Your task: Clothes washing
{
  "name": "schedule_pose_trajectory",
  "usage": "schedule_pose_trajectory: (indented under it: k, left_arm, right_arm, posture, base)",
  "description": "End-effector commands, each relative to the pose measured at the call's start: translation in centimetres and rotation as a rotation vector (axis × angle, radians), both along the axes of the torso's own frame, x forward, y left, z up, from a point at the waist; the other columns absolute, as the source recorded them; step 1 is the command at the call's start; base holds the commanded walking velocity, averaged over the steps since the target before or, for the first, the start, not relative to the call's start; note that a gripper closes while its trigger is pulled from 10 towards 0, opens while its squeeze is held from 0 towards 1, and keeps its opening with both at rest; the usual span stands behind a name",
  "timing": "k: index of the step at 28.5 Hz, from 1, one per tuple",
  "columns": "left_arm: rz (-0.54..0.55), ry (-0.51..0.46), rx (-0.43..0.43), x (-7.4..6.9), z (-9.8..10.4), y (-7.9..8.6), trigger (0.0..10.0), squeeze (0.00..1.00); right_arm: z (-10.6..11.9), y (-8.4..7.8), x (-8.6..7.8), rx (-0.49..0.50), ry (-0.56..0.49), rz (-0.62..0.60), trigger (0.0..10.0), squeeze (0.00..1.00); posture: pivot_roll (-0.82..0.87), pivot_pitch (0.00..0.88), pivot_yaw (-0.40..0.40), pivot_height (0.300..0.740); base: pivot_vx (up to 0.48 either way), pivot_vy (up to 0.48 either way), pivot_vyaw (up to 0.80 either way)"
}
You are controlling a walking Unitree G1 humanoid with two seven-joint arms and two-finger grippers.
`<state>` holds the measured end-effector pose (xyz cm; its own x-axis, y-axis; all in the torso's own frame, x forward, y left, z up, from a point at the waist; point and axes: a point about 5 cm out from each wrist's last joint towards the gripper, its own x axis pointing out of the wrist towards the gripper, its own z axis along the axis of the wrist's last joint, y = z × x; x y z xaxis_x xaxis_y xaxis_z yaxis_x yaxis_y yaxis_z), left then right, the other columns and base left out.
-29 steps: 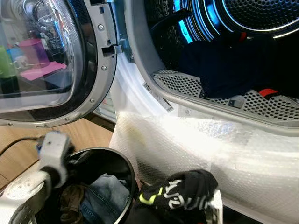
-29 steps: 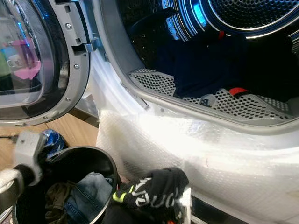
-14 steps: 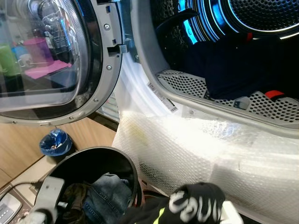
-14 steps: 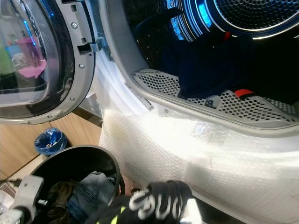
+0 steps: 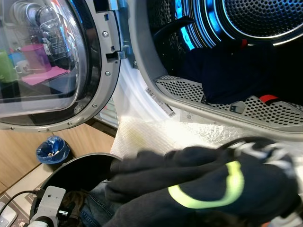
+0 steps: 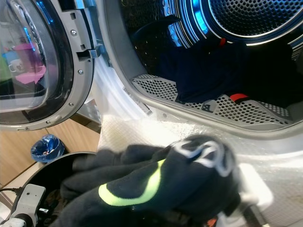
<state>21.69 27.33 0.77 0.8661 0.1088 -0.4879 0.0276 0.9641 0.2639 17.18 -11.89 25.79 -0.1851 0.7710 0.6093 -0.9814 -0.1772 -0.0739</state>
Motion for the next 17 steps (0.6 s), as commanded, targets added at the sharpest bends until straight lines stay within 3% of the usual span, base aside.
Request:
schedule_pose_trajectory:
  k: [1, 3, 6, 10, 13, 14, 15, 16, 17]
  left_arm:
    - [-0.014, 0.057, 0.015, -1.0, -1.2, 0.0, 10.0, 0.0]
    - [-0.023, 0.062, 0.017, -1.1, -1.3, -0.1, 10.0, 0.0]
    - [-0.05, 0.075, 0.013, -0.9, -1.9, -0.6, 10.0, 0.0]
    - [-0.053, 0.066, 0.015, -0.7, -2.0, -0.8, 10.0, 0.0]
    - [-0.058, 0.066, 0.007, -0.9, -2.5, -1.4, 10.0, 0.0]
    - [-0.058, 0.066, 0.007, -0.9, -2.5, -1.4, 10.0, 0.0]
    - [-0.06, 0.068, 0.005, -1.0, -2.6, -1.5, 10.0, 0.0]
    - [-0.066, 0.069, 0.002, -1.2, -2.8, -1.7, 10.0, 0.0]
    - [-0.067, 0.067, 0.001, -1.3, -2.9, -1.8, 10.0, 0.0]
  right_arm:
    - [2.0, -0.5, 0.1, 0.018, -0.103, 0.015, 0.0, 0.0]
    - [2.6, -0.6, 0.4, 0.016, -0.134, 0.021, 0.0, 0.0]
    - [7.4, -0.5, 3.2, 0.091, -0.271, 0.047, 0.0, 0.0]
    - [9.6, 0.5, 5.0, 0.073, -0.339, 0.09, 0.0, 0.0]
    - [12.0, 2.0, 9.5, 0.001, -0.371, 0.028, 0.0, 0.0]
    - [12.0, 2.0, 9.5, 0.001, -0.371, 0.028, 0.0, 0.0]
    - [12.5, 2.2, 10.5, -0.01, -0.361, -0.002, 0.0, 0.0]
    - [14.2, 2.6, 13.0, -0.013, -0.348, -0.085, 0.0, 0.0]
    - [14.8, 2.7, 13.8, -0.018, -0.347, -0.114, 0.0, 0.0]
  posture:
    - [0.0, 0.0, 0.096, 0.74]
    - [0.0, 0.0, 0.099, 0.74]
    - [0.0, 0.0, 0.1, 0.74]
    - [0.01, 0.0, 0.093, 0.74]
    - [0.01, 0.0, 0.08, 0.74]
    - [0.01, 0.0, 0.08, 0.74]
    - [0.02, 0.0, 0.078, 0.74]
    - [0.03, 0.001, 0.064, 0.74]
    - [0.03, 0.001, 0.06, 0.74]
  base:
    - [0.0, 0.0, 0.0]
    - [0.0, 0.0, 0.0]
    - [0.0, 0.0, 0.0]
    - [0.0, 0.0, 0.0]
    - [0.0, 0.0, 0.0]
    - [0.0, 0.0, 0.0]
    - [0.0, 0.0, 0.0]
    - [0.0, 0.0, 0.0]
    - [0.0, 0.0, 0.0]
